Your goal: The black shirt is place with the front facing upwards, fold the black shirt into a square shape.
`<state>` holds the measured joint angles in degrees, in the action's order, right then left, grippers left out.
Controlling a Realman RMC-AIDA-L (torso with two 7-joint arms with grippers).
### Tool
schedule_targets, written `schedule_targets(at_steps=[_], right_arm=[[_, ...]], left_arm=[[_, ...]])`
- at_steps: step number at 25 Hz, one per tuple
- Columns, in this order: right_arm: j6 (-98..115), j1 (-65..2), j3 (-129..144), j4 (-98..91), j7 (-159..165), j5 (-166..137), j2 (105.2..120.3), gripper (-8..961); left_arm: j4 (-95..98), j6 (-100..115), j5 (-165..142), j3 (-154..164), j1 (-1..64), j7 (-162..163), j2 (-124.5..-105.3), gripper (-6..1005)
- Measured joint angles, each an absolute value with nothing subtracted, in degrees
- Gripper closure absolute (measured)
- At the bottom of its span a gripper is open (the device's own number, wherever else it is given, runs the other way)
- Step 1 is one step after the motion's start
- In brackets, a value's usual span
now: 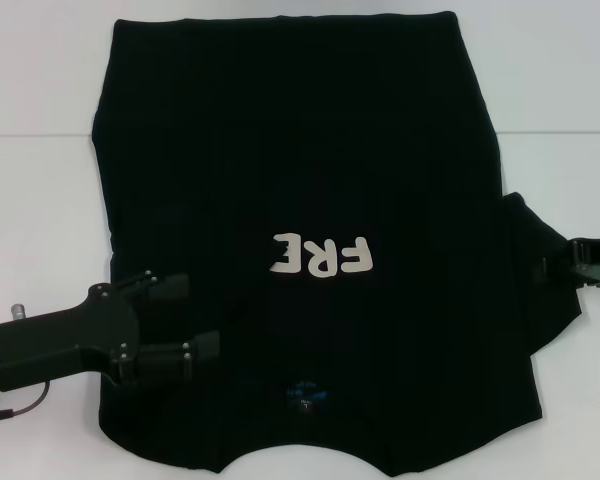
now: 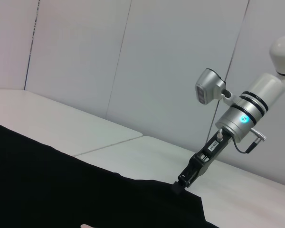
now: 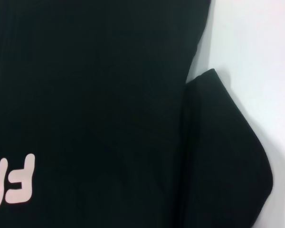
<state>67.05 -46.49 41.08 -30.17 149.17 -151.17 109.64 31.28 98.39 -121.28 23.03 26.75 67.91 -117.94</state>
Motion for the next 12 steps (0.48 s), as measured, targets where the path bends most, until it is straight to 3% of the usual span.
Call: schedule_targets(at_steps=[4, 12], right_arm=[[66.9, -46.6, 42.0, -30.1, 149.5, -151.3, 109.66, 370], [66.7, -46.8, 42.1, -30.2, 150.1, -152.8, 109.68, 752]], left_arm=[[31.3, 98.4, -121.3, 23.0, 26.8, 67.9, -117.89, 37], [31.3, 98.4, -121.3, 23.1, 26.9, 68.4, -117.7, 38]])
